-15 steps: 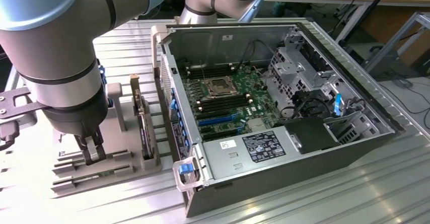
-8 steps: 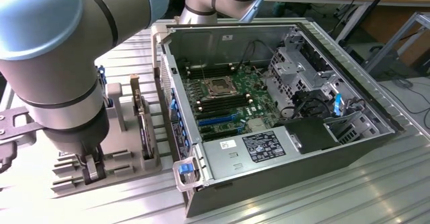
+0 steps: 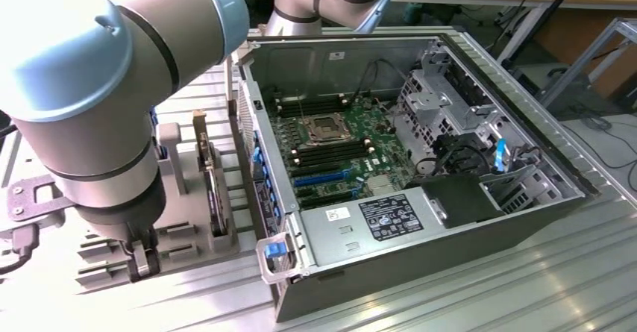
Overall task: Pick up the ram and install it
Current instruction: 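Pick up the ram and move it above insertion slot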
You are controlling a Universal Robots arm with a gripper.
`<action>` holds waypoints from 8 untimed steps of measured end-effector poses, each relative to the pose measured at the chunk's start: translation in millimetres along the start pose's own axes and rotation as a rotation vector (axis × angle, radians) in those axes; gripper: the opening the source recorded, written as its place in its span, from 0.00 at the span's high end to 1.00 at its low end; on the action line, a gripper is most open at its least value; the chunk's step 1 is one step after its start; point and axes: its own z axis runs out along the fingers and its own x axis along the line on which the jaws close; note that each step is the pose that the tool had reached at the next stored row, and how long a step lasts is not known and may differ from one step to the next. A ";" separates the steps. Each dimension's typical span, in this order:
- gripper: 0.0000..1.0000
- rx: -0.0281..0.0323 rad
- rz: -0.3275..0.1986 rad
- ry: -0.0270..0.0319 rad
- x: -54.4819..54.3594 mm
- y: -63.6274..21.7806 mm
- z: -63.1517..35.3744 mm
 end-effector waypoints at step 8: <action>0.58 0.0007 0.091 -0.0043 -8.9 -2.0 8.0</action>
